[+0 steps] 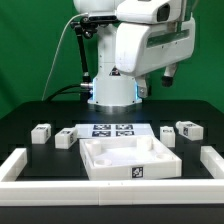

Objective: Assemble one leg

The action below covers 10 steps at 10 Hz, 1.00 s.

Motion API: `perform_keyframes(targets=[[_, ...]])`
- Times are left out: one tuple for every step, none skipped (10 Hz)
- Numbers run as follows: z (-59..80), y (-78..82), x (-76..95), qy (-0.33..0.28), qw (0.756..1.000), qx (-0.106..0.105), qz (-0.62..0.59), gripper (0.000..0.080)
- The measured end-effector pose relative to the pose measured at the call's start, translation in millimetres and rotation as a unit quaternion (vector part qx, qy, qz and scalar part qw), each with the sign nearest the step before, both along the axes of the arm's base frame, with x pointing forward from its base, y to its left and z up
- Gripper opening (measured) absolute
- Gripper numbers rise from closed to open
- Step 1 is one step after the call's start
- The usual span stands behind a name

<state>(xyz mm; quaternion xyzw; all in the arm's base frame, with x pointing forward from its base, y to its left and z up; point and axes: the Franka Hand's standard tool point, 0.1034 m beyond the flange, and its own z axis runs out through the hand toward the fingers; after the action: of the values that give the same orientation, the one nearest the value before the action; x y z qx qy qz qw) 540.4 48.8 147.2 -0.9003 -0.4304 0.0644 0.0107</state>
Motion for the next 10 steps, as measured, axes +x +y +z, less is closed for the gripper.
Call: perform_keyframes(targets=[[0.0,0.0,0.0,0.0,1.0,0.0,0.0,0.065],[0.0,0.0,0.0,0.0,1.0,0.0,0.0,0.065],[0.0,0.0,0.0,0.0,1.0,0.0,0.0,0.065],[-0.3,0.0,0.0,0.0,1.0,0.0,0.0,0.065],[-0.5,0.0,-0.1,0.0,1.0,0.0,0.0,0.065],[-0.7,0.0,-0.2,0.0,1.0,0.0,0.0,0.065],[-0.8,0.0,-0.3,0.0,1.0,0.0,0.0,0.065],[-1.0,0.0,-0.3,0.001,1.0,0.0,0.0,0.065],[-1.1,0.0,-0.4,0.001,1.0,0.0,0.0,0.065],[-2.1,-1.2,-1.1,0.002,1.0,0.0,0.0,0.065]])
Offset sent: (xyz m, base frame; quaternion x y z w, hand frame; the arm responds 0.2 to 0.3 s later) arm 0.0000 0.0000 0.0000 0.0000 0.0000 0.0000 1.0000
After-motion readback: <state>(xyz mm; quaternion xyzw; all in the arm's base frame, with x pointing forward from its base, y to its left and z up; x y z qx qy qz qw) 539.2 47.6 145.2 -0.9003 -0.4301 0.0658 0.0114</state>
